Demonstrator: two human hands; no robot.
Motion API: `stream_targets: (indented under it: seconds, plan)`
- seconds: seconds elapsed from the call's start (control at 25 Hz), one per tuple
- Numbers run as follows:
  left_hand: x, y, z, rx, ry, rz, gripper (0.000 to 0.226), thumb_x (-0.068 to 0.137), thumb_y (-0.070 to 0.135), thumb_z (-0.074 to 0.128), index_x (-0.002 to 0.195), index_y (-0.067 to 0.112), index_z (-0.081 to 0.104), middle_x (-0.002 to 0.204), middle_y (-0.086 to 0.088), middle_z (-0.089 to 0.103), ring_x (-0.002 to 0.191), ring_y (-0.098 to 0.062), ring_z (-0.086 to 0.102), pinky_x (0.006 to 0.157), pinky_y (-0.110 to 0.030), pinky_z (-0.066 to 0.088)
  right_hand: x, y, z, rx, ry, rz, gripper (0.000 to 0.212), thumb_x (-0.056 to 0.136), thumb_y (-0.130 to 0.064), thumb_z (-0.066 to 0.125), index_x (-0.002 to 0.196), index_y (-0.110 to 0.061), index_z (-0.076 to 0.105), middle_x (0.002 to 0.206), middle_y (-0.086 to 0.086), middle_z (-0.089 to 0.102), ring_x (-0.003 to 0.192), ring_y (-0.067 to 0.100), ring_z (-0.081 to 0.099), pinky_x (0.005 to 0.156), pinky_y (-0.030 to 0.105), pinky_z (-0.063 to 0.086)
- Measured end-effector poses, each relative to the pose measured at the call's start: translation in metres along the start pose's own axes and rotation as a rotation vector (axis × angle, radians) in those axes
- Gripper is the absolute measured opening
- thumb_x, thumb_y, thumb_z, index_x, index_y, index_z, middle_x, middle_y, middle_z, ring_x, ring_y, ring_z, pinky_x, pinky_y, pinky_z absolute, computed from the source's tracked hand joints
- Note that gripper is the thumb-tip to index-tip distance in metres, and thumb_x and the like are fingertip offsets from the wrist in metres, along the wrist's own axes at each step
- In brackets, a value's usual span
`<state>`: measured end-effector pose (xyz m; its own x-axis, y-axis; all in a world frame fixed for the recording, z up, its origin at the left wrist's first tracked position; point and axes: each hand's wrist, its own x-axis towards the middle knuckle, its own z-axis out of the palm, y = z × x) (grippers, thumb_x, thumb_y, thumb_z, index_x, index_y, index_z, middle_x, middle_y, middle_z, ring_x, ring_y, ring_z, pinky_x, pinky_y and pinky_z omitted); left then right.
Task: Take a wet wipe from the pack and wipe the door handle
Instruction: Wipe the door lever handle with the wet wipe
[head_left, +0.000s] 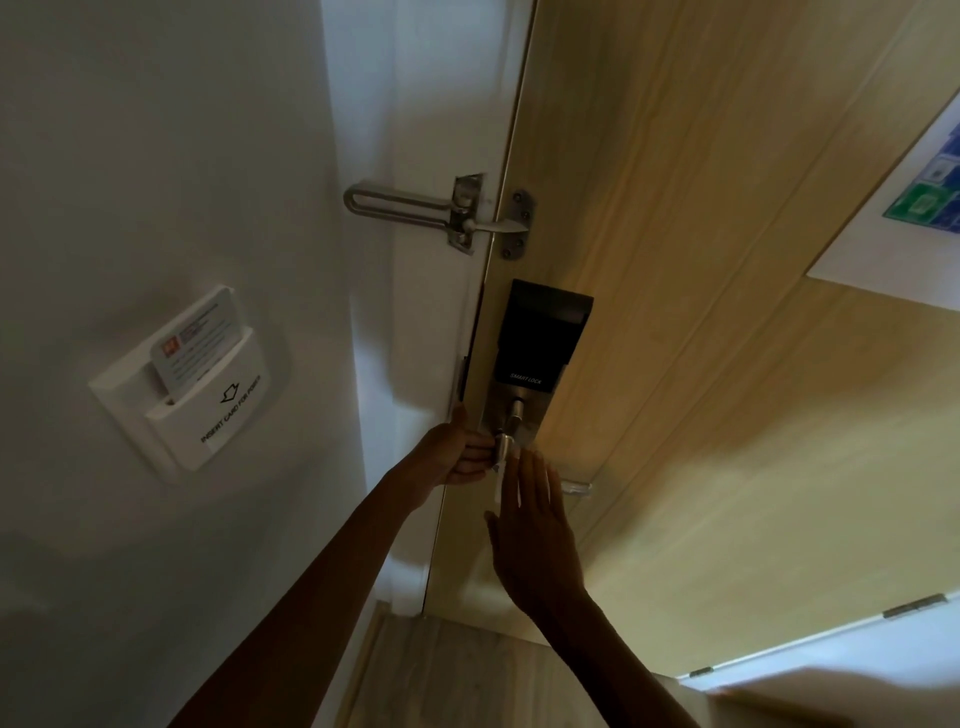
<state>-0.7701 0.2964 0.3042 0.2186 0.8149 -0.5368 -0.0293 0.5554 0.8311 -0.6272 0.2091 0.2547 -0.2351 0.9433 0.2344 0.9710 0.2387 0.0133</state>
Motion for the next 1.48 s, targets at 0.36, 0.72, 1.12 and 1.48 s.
stream_targets:
  seconds: [0.36, 0.72, 1.12, 1.48]
  plan:
    - [0.004, 0.000, -0.002, -0.010, -0.002, -0.022, 0.079, 0.096, 0.059, 0.014, 0.111, 0.003, 0.067, 0.120, -0.017, 0.068, 0.086, -0.016, 0.069, 0.079, -0.029, 0.055, -0.004, -0.001, -0.003, 0.046, 0.027, -0.049, 0.069, 0.095, -0.042, 0.026, 0.148, 0.001, 0.017, 0.155, 0.023, 0.017, 0.145, 0.034, 0.016, 0.119, 0.047, 0.017]
    - [0.005, -0.003, -0.002, -0.004, -0.001, -0.002, 0.077, 0.098, 0.055, 0.016, 0.122, -0.002, 0.061, 0.121, -0.019, 0.065, 0.109, -0.029, 0.064, 0.090, -0.035, 0.052, 0.035, 0.017, -0.023, 0.137, -0.015, -0.002, 0.040, 0.076, -0.018, 0.079, 0.110, -0.003, 0.065, 0.090, 0.016, 0.074, 0.086, 0.030, 0.069, 0.093, 0.046, 0.051]
    - [0.001, -0.003, -0.004, 0.019, -0.016, 0.043, 0.071, 0.099, 0.054, 0.016, 0.101, 0.008, 0.071, 0.113, -0.013, 0.071, 0.084, -0.014, 0.070, 0.082, -0.030, 0.056, 0.052, 0.085, -0.060, 0.399, -0.151, -0.134, 0.023, 0.094, -0.008, 0.051, 0.111, -0.007, 0.068, 0.105, 0.016, 0.070, 0.094, 0.030, 0.067, 0.075, 0.026, 0.046]
    - [-0.004, -0.002, -0.003, 0.014, -0.031, 0.041, 0.070, 0.099, 0.055, 0.017, 0.095, 0.010, 0.071, 0.118, -0.016, 0.069, 0.086, -0.015, 0.070, 0.077, -0.027, 0.057, 0.044, 0.120, -0.075, 0.467, -0.170, -0.088, 0.024, 0.096, -0.016, 0.053, 0.114, -0.010, 0.068, 0.109, 0.011, 0.071, 0.094, 0.019, 0.067, 0.080, 0.020, 0.051]
